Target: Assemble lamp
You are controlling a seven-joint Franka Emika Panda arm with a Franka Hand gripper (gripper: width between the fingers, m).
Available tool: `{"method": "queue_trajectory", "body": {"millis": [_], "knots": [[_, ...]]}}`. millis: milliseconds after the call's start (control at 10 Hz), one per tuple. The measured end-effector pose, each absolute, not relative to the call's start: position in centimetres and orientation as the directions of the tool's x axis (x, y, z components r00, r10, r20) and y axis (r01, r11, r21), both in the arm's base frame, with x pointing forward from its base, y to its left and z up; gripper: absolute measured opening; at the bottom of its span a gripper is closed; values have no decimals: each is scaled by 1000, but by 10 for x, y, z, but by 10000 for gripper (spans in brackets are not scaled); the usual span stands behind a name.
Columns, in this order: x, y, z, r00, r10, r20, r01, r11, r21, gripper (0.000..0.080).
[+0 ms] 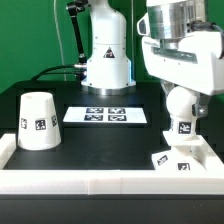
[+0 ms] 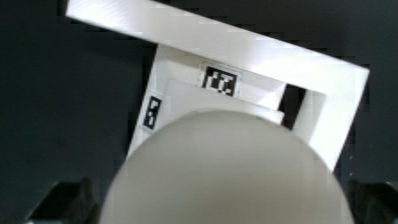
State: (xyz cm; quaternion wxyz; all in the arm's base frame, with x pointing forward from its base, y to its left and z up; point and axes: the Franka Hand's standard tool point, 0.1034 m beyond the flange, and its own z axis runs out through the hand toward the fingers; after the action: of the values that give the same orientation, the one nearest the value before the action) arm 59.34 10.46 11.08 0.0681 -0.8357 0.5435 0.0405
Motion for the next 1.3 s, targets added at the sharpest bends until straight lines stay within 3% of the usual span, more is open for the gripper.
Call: {"method": "queue_trajectory", "body": {"millis": [300, 800, 1000, 1300], "knots": [[592, 107, 110, 677, -729, -98, -736, -671, -94, 698], [592, 107, 110, 884, -464, -61, -468, -875, -121, 698], [595, 104, 110, 973, -232, 1, -230, -967, -105, 698], [598, 105, 111, 995, 88, 42, 91, -993, -77, 698]]}}
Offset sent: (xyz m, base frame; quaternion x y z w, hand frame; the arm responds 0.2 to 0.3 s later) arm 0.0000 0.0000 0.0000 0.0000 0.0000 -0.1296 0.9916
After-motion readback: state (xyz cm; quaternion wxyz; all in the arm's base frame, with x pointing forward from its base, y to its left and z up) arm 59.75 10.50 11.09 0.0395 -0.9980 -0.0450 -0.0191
